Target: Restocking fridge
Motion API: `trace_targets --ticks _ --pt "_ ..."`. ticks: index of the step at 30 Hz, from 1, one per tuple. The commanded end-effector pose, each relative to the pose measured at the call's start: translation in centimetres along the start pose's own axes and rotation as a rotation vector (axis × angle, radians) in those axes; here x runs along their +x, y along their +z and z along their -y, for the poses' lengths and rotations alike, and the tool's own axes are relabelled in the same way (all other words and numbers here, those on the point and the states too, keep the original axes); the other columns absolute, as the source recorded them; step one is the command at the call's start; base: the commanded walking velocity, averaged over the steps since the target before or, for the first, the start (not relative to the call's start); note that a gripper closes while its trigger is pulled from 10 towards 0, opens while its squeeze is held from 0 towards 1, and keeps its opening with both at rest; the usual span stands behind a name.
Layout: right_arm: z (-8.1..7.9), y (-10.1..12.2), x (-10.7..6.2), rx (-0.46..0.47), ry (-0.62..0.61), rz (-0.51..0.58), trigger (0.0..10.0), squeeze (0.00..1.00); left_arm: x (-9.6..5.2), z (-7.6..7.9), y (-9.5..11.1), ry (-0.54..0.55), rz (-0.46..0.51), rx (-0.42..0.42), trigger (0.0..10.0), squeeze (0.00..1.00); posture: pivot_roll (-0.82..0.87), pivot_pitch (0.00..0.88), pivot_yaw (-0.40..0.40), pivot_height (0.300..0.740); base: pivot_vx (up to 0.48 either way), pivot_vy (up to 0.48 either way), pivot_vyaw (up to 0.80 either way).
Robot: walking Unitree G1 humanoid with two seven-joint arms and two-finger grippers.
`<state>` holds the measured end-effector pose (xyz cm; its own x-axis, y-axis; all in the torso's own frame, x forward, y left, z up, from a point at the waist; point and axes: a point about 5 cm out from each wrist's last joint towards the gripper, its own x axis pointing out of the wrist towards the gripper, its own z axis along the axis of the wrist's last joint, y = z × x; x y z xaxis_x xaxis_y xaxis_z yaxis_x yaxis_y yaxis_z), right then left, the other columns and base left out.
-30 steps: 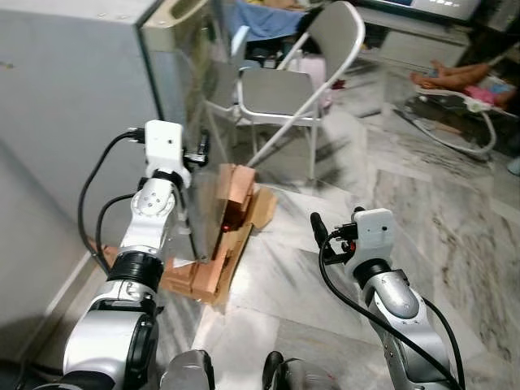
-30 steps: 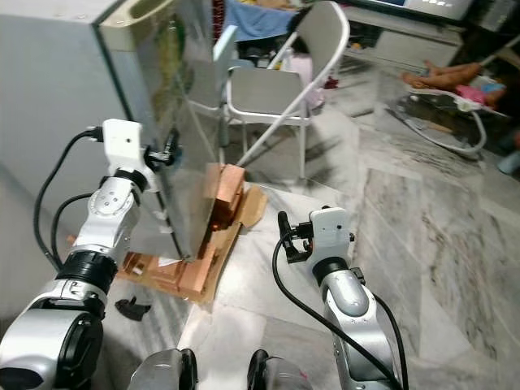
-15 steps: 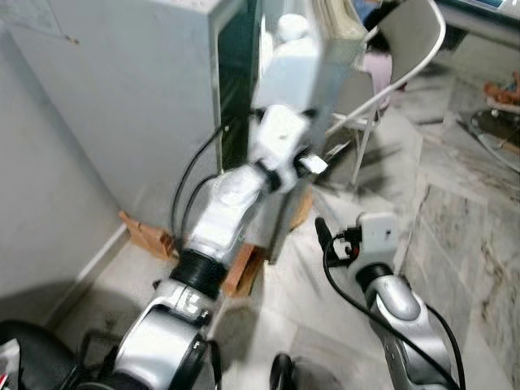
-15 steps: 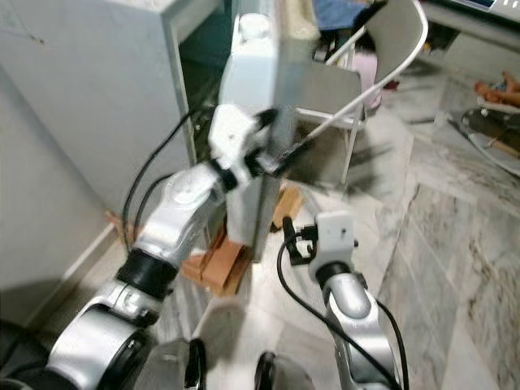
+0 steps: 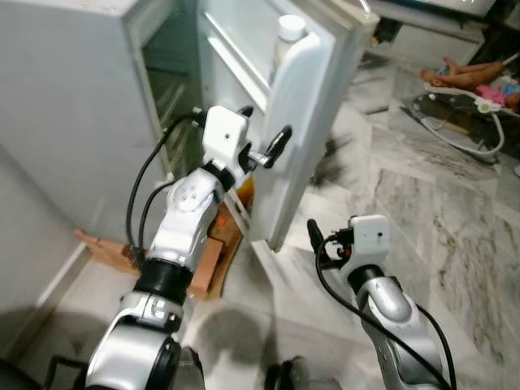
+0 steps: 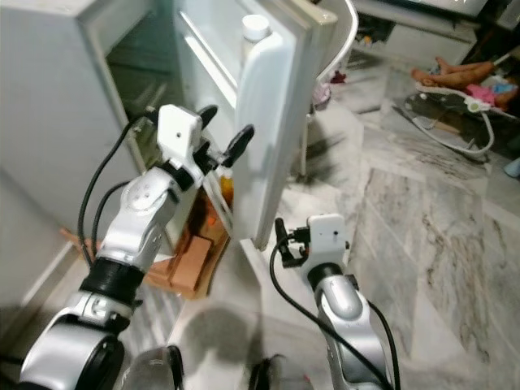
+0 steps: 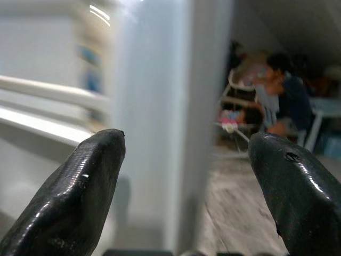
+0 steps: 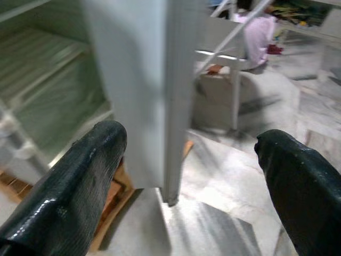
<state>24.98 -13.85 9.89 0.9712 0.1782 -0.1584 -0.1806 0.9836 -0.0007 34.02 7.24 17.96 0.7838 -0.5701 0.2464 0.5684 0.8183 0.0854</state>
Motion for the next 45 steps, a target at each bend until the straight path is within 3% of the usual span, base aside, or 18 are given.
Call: trace_targets --ticks 1,6,11,16,20,24,26,30,35,36,38,45 --pt "0.8 -0.8 -0.4 -0.008 -0.024 -0.033 10.0 0.0 0.4 1.3 0.2 -0.04 0.004 0.005 10.0 0.0 0.05 0.091 -0.085 0.74 0.289 -0.379 -0.8" --pt "0.8 -0.9 -0.3 -0.014 -0.015 -0.032 10.0 0.0 -1.1 2.1 -1.0 -0.027 -0.037 -0.003 10.0 0.0 0.05 0.076 -0.092 0.74 0.291 -0.379 -0.8" --pt "0.8 -0.8 -0.2 -0.015 -0.01 -0.025 10.0 0.0 -1.7 2.0 -1.5 0.019 -0.047 -0.024 10.0 0.0 0.05 0.07 -0.091 0.74 0.356 -0.309 -0.31" --pt "0.7 -0.8 -0.1 -0.016 -0.005 -0.015 10.0 0.0 -2.5 0.0 -1.9 0.196 -0.074 -0.031 10.0 0.0 0.05 0.06 -0.085 0.74 0.362 0.0 0.0" --pt "0.6 -0.9 0.0 -0.015 -0.006 -0.014 10.0 0.0 -3.6 0.0 -1.8 0.188 -0.063 -0.023 10.0 0.0 0.06 0.064 -0.082 0.74 0.0 0.0 0.0" --pt "0.3 -0.5 0.0 -0.031 0.038 0.016 10.0 0.0 -5.9 -0.2 -2.6 0.228 -0.111 0.019 10.0 0.0 0.07 0.07 -0.078 0.74 0.0 0.0 0.0" --pt "0.1 -0.3 0.1 -0.082 0.055 0.029 10.0 0.0 -6.7 -0.4 -2.9 0.263 -0.132 0.029 10.0 0.0 0.08 0.072 -0.077 0.74 0.0 0.0 0.74" --pt "-0.2 -0.4 0.2 -0.074 0.076 0.034 10.0 0.0 -10.4 -2.1 -3.6 0.474 -0.205 0.052 10.0 0.0 0.11 0.073 -0.08 0.74 0.0 0.0 0.74" --pt "-0.2 -0.5 0.6 -0.048 0.078 0.028 10.0 0.0 -13.7 -4.2 -4.0 0.698 -0.274 0.076 10.0 0.0 0.12 0.072 -0.096 0.74 0.0 0.0 0.72" --pt "-0.2 -0.5 0.6 -0.048 0.078 0.028 10.0 0.0 -13.7 -4.2 -4.0 0.698 -0.274 0.076 10.0 0.0 0.12 0.072 -0.096 0.74 0.0 0.0 0.66" --pt "-0.3 -0.4 0.9 -0.043 0.089 0.025 10.0 0.0 -14.0 -5.7 -4.0 0.767 -0.286 0.114 10.0 0.0 0.12 0.073 -0.102 0.74 0.0 0.0 0.25" --pt "-0.2 -0.2 0.8 -0.019 0.088 0.033 10.0 0.0 -12.2 -9.1 -2.8 0.795 -0.241 0.166 10.0 0.0 0.09 0.072 -0.096 0.74 0.0 0.0 0.0"
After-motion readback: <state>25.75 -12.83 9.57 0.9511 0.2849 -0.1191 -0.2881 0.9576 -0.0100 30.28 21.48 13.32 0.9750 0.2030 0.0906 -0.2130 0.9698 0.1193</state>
